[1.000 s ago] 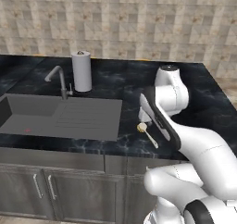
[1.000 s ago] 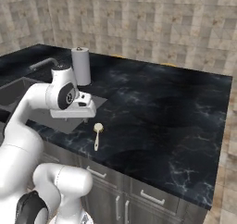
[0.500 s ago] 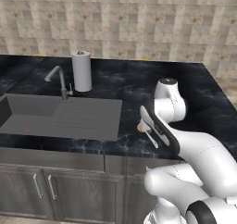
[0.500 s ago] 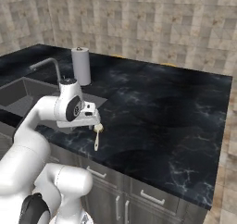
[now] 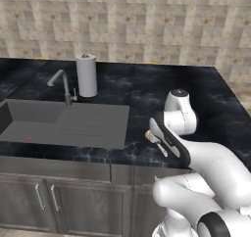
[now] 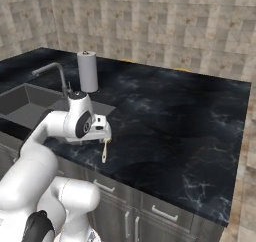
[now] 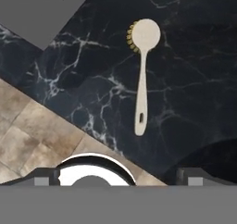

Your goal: Grab the spray bottle from the cabinet, then place it next to the cutting board for sanitizing. Then grab the dish brush from the countertop next to the sink and place it next to the cutting board.

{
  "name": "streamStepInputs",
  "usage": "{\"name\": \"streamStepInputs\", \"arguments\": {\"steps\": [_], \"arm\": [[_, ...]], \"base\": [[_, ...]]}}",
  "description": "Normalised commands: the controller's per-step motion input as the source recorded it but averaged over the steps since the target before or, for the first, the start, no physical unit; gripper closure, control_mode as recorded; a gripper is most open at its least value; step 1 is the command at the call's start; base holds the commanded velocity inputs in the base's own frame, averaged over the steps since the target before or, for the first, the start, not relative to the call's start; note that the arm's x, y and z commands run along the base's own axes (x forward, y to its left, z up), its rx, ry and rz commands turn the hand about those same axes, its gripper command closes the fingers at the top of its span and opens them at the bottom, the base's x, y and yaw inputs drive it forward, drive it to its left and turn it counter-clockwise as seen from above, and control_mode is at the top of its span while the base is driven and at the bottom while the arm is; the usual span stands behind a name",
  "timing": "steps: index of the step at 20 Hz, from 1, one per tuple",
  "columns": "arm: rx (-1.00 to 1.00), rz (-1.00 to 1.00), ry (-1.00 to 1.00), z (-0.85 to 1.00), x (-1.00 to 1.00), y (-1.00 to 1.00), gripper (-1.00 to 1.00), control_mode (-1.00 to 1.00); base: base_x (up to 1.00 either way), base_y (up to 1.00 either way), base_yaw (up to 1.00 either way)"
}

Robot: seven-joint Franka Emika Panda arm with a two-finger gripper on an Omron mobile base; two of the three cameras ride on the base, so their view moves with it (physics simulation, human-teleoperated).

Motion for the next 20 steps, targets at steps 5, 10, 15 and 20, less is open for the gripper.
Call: {"name": "streamStepInputs", "arguments": {"steps": [5,10,15,20], "arm": [[0.00,0.00,-0.10,-0.19,0.17,-0.08,-1.00,-1.00],[0.00,0.00,-0.12,-0.19,0.11,-0.15,-1.00,-1.00],[0.00,0.00,-0.10,-0.25,0.05,-0.02,-1.00,-1.00],[0.00,0.00,-0.04,-0.24,0.24,0.00,-1.00,-1.00]], "base": [[0.00,0.00,0.00],[0.00,0.00,0.00],[0.00,0.00,0.00],[0.00,0.00,0.00]]}}
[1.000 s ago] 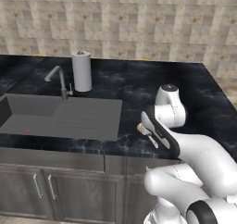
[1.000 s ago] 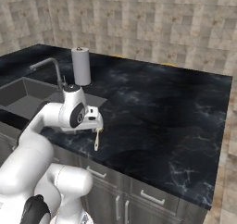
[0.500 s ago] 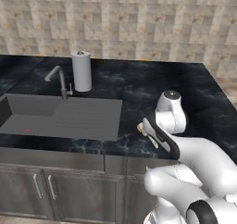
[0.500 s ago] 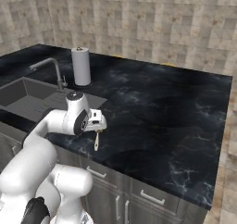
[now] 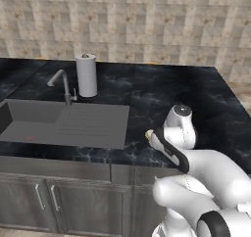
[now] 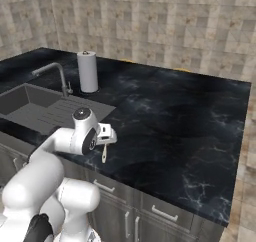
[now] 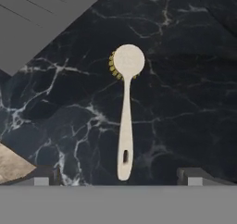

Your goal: Grab the spray bottle from the cabinet, then place it next to the cutting board for sanitizing. Then grab the dish brush from the countertop next to the sink and place it next to the cutting board.

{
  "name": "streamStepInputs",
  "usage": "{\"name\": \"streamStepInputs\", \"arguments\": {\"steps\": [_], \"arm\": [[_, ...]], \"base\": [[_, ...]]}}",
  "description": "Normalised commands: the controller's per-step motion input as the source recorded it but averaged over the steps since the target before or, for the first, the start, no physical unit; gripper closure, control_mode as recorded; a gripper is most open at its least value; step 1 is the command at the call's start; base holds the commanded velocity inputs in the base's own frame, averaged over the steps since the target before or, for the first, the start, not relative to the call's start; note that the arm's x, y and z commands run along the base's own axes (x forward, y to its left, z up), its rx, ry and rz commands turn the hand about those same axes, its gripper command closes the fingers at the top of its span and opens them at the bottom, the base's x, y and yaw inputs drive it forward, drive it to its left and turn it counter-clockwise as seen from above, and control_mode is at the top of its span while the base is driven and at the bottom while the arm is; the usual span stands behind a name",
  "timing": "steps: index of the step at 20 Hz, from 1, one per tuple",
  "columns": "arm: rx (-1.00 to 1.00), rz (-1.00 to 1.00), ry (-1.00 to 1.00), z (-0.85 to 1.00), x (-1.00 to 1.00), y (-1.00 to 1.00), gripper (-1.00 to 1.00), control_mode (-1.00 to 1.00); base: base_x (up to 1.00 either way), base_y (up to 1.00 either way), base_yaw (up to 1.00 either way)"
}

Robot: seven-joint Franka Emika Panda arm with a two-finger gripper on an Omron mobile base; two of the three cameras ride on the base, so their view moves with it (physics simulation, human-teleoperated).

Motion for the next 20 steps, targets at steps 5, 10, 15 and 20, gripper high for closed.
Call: {"name": "streamStepInputs", "arguments": {"steps": [5,10,15,20], "arm": [[0.00,0.00,-0.01,-0.09,0.30,-0.02,-1.00,-1.00],[0.00,0.00,0.00,-0.12,0.31,0.00,-1.00,-1.00],[0.00,0.00,0.00,-0.14,0.33,0.00,-1.00,-1.00],[0.00,0.00,0.00,-0.16,0.24,0.00,-1.00,-1.00]], "base": [[0.00,0.00,0.00],[0.00,0.00,0.00],[0.00,0.00,0.00],[0.00,0.00,0.00]]}}
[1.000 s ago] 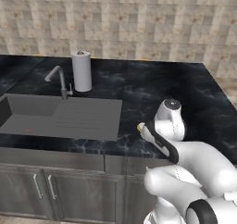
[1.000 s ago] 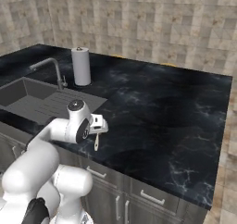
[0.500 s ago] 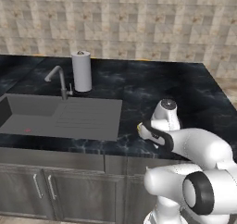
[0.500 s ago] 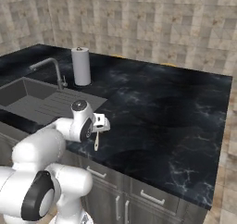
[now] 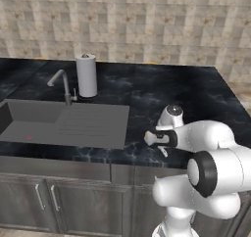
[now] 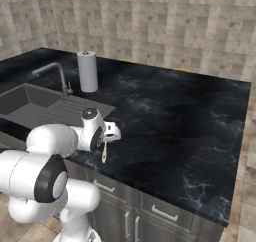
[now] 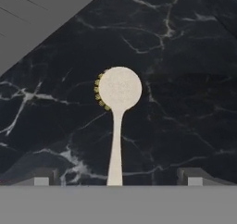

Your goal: Grab the spray bottle from the cabinet, then place it next to the cutting board for sanitizing. Then grab the dish brush from the countertop next to the sink and place it next to the cutting board.

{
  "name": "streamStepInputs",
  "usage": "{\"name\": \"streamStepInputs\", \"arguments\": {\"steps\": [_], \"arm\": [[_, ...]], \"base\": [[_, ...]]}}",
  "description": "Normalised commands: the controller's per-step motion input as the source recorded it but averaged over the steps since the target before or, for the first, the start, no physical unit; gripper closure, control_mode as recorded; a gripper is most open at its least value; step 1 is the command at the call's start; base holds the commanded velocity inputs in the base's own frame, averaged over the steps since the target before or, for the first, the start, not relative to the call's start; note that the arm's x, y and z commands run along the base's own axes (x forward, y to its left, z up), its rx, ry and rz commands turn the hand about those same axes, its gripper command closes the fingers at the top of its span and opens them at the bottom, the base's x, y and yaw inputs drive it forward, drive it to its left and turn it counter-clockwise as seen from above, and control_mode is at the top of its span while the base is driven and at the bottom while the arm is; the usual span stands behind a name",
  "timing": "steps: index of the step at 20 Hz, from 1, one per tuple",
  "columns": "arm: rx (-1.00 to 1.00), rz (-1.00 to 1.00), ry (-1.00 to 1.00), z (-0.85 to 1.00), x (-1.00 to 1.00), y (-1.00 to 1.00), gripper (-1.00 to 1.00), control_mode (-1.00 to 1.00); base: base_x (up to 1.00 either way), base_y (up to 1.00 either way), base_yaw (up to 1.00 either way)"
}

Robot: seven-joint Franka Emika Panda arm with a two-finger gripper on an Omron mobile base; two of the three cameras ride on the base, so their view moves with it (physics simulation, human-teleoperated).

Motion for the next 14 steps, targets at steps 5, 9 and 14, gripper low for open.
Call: {"name": "streamStepInputs", "arguments": {"steps": [5,9,14], "arm": [[0.00,0.00,0.00,-0.24,0.30,0.00,-1.00,-1.00],[0.00,0.00,0.00,-0.32,0.29,0.00,-1.00,-1.00],[0.00,0.00,0.00,-0.32,0.24,0.00,-1.00,-1.00]], "base": [[0.00,0.00,0.00],[0.00,0.00,0.00],[0.00,0.00,0.00]]}}
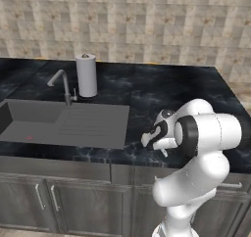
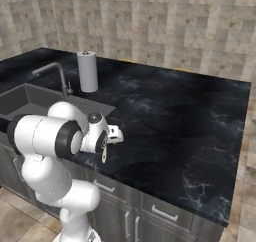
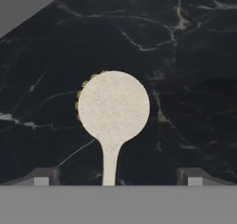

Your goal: Grab the spray bottle from the cabinet, then place it next to the cutting board for sanitizing. Then grab the dish brush from the countertop next to the sink and place it next to the cutting board.

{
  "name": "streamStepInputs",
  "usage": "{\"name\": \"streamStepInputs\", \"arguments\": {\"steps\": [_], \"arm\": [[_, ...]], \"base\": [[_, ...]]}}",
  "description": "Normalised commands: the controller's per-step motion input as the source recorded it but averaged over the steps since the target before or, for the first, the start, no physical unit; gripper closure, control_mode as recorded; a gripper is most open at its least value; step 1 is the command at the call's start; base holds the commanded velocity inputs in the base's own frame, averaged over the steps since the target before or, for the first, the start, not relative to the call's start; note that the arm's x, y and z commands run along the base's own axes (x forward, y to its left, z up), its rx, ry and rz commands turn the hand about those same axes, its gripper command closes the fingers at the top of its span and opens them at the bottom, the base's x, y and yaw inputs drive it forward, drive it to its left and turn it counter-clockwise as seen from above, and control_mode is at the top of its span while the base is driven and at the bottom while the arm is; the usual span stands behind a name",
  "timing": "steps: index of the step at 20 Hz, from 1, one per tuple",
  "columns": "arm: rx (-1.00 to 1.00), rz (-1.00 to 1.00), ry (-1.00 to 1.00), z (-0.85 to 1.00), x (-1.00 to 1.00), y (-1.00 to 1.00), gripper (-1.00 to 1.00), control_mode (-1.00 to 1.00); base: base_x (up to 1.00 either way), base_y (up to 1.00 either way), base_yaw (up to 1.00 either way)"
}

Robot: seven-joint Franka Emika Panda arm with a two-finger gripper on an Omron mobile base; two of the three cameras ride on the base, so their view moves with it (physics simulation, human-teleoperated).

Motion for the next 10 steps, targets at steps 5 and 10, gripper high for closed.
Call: {"name": "streamStepInputs", "arguments": {"steps": [5,10], "arm": [[0.00,0.00,0.00,-0.27,0.16,0.00,-1.00,-1.00],[0.00,0.00,0.00,-0.30,0.17,0.00,1.00,-1.00]], "base": [[0.00,0.00,0.00],[0.00,0.00,0.00]]}}
